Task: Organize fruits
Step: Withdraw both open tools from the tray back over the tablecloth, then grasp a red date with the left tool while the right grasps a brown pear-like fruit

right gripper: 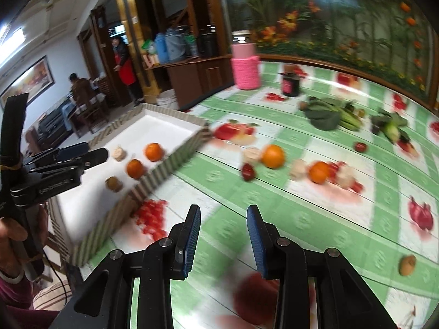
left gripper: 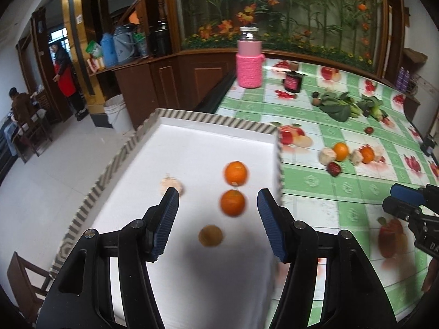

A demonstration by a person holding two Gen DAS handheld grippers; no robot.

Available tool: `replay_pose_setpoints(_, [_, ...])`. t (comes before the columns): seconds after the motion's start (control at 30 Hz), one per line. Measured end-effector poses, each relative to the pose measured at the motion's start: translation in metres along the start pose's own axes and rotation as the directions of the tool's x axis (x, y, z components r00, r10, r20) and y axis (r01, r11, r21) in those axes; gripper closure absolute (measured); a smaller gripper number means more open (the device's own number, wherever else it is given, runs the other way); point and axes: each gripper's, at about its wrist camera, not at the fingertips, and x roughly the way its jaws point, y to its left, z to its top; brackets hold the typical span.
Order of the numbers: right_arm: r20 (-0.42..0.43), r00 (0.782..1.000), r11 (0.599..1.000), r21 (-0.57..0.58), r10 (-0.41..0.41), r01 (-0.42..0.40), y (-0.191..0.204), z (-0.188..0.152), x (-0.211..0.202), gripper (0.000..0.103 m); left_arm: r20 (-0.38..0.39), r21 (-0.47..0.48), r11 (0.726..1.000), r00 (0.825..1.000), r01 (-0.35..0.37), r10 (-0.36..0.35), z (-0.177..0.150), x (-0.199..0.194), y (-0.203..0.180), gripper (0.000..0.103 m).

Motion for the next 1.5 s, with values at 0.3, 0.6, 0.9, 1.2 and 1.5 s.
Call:
replay_pose_setpoints(0.3, [-0.033, 0.994, 0.992, 0.069, -0.104, 0.106, -0.049, -0.030, -0.017, 0.069, -0.042, 0.050, 0.992, 0.993, 0.114, -0.112, 0.001, 0.007, -0.047, 0.043])
replay_pose_setpoints(0.6, [-0.020, 0.985, 0.973, 0.155, -0.171, 0.172, -0.095, -0.053, -0.045, 0.069, -0.072, 0.096, 0.980, 0.984, 0.172, -0.166, 0.005, 0.017, -0.088, 0.043])
replay_pose_setpoints(0.9, [-0.040, 0.953, 0.921, 0.247, -0.301, 0.301, -0.150, -0.075, -0.076, 0.067, -0.108, 0.099, 0.972, 0.974, 0.212, -0.201, 0.007, 0.033, -0.112, 0.043])
replay_pose_setpoints(1.2, [-0.076, 0.945, 0.906, 0.268, -0.320, 0.328, -0.176, -0.072, -0.062, 0.067, -0.147, 0.068, 0.967, 0.961, 0.245, -0.233, 0.012, 0.053, -0.124, 0.043])
replay_pose_setpoints(1.5, [-0.089, 0.959, 0.914, 0.291, -0.269, 0.283, -0.188, -0.068, -0.041, 0.067, -0.169, 0.056, 0.972, 0.961, 0.229, -0.217, 0.020, 0.077, -0.142, 0.043])
